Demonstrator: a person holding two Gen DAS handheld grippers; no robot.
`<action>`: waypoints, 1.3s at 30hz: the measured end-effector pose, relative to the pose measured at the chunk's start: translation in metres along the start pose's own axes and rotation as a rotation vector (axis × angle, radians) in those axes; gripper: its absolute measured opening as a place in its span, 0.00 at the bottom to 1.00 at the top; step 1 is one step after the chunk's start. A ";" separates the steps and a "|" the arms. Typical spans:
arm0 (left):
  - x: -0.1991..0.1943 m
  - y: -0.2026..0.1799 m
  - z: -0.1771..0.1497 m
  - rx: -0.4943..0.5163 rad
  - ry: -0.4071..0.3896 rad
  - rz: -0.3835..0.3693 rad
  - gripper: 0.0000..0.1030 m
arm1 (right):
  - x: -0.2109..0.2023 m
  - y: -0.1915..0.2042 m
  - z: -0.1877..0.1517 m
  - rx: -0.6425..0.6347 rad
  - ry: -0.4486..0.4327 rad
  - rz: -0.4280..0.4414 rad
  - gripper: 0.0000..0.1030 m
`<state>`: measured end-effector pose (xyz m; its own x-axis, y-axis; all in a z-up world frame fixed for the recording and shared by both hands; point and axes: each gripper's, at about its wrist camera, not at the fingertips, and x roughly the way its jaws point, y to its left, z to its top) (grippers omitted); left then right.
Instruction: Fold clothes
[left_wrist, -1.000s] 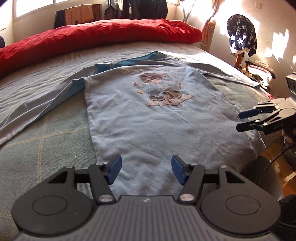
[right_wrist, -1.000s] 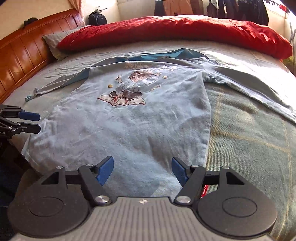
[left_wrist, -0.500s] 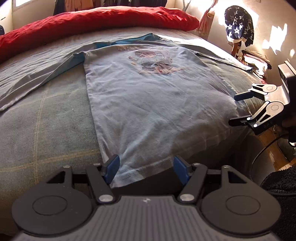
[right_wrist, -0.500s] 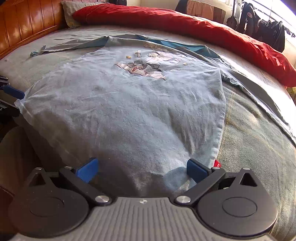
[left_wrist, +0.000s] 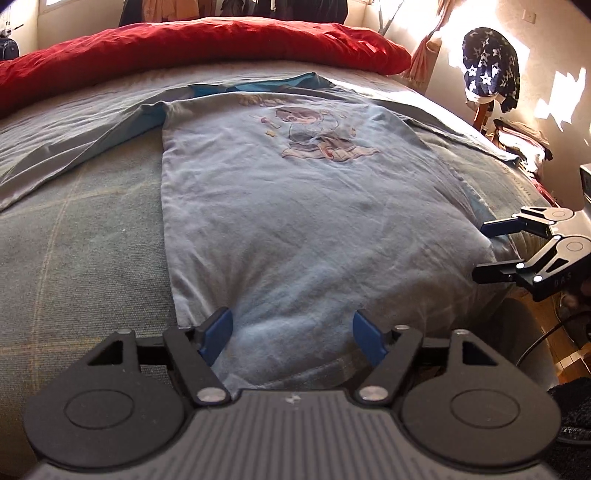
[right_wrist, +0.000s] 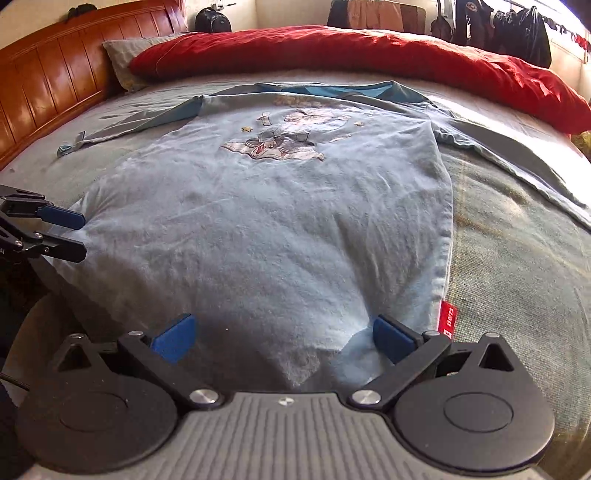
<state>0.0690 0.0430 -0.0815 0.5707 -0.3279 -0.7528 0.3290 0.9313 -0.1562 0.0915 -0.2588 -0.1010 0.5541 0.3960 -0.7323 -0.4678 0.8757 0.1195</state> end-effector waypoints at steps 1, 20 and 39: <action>-0.002 0.002 0.003 -0.012 0.003 -0.001 0.71 | -0.004 -0.004 0.002 0.026 0.000 0.014 1.00; 0.042 0.023 0.110 -0.020 -0.038 0.047 0.71 | 0.055 -0.185 0.139 0.547 -0.053 0.267 0.65; 0.072 0.021 0.122 -0.123 -0.026 0.058 0.71 | 0.110 -0.251 0.161 0.687 -0.145 0.052 0.04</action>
<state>0.2091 0.0193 -0.0609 0.6063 -0.2753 -0.7461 0.2011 0.9607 -0.1911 0.3806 -0.3902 -0.1037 0.6516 0.4333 -0.6227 0.0178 0.8119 0.5836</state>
